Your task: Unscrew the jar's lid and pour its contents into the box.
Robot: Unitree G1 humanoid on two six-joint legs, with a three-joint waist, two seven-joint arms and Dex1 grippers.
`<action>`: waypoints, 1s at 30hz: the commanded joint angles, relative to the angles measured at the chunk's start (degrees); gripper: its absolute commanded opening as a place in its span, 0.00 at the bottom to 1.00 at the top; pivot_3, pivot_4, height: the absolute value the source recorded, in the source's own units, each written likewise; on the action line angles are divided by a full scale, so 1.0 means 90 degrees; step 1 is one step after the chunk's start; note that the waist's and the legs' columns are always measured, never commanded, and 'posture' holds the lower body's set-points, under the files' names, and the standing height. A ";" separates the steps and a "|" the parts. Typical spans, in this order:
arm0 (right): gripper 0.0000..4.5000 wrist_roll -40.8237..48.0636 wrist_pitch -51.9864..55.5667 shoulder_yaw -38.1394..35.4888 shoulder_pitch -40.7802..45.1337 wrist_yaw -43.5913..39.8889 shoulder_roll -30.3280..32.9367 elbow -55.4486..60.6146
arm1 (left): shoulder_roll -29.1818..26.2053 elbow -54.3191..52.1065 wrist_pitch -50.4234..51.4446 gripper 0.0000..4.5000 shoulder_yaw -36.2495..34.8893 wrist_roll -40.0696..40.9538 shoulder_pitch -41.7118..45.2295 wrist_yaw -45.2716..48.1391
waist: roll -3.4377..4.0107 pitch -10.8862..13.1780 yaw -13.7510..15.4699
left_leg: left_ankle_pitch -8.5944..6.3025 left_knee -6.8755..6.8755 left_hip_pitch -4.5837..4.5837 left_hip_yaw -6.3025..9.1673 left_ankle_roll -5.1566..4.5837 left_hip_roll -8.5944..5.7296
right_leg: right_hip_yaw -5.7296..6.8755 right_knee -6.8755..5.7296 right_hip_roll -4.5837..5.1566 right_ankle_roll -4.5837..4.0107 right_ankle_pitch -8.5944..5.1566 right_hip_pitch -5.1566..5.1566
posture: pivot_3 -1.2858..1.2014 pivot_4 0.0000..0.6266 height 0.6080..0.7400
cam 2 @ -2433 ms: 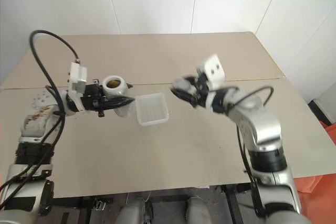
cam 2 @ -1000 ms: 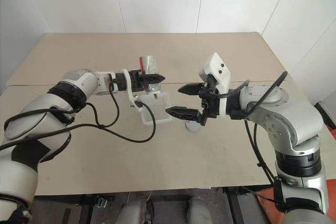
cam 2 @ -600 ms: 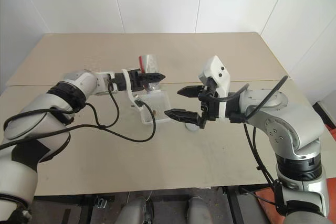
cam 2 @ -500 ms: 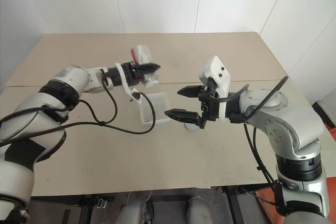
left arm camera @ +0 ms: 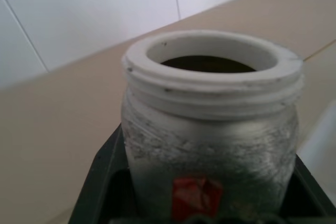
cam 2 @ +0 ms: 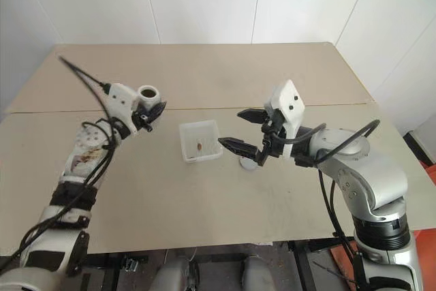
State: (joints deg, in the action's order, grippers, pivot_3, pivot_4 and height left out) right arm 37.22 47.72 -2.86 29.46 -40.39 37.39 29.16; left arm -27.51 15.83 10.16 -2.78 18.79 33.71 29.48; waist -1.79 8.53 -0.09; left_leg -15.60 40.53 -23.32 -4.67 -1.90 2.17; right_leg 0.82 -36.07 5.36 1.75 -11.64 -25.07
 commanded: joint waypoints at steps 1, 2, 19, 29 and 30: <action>0.99 -0.0020 -0.0301 -0.0179 -0.0011 -0.0001 0.0030 0.0101 | 0.0211 -0.0654 0.0309 0.44 -0.0318 0.0326 -0.0381 -0.0069 | 0.0000 0.0000 0.0007 | -0.0001 0.0000 0.0008 0.0000 -0.0002 -0.0001 | -0.0001 0.0004 0.0000 0.0000 0.0000 0.0007 | 0.52 0.24 1.00; 0.99 -0.0030 -0.0313 -0.0178 -0.0019 0.0000 0.0034 0.0085 | 0.0279 -0.0664 0.0329 0.44 -0.0345 0.0331 -0.0478 -0.0066 | 0.0000 0.0000 0.0009 | -0.0003 0.0000 0.0018 0.0000 -0.0004 -0.0003 | -0.0002 0.0010 0.0001 0.0000 0.0000 0.0016 | 0.52 0.24 1.00; 1.00 -0.0028 -0.0432 -0.0237 -0.0251 -0.0236 0.0203 -0.0005 | 0.0207 -0.1257 -0.0488 1.00 -0.0453 -0.0136 -0.2065 0.0512 | 0.0000 -0.0001 0.0035 | -0.0004 -0.0001 0.0026 -0.0003 -0.0007 -0.0003 | -0.0007 0.0023 0.0002 -0.0004 0.0001 0.0018 | 0.52 0.24 1.00; 1.00 -0.0504 -0.1571 -0.0544 -0.1310 -0.1465 0.1029 -0.0881 | -0.2409 -0.3651 0.0895 1.00 -0.2760 0.2222 -0.4725 0.3575 | 0.0001 -0.0001 0.0010 | -0.0007 -0.0018 0.0050 -0.0009 -0.0008 0.0025 | -0.0017 0.0028 0.0002 -0.0013 -0.0003 0.0018 | 0.52 0.24 1.00; 1.00 -0.0547 -0.1680 -0.0575 -0.1415 -0.1524 0.1065 -0.0933 | -0.2604 -0.3535 0.0870 1.00 -0.2981 0.2288 -0.4782 0.3817 | 0.0001 -0.0001 0.0016 | -0.0007 -0.0018 0.0049 -0.0014 -0.0007 0.0032 | -0.0015 0.0028 -0.0005 -0.0018 -0.0006 0.0015 | 0.52 0.24 1.00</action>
State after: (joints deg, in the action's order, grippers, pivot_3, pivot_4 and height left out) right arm 33.05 35.61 -5.51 16.71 -52.85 46.46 20.64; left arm -49.44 -14.44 17.68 -25.20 36.20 -9.80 59.88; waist -1.78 8.52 0.05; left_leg -15.66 40.35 -22.84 -4.83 -1.96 2.48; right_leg 0.69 -35.81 5.31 1.56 -11.72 -24.92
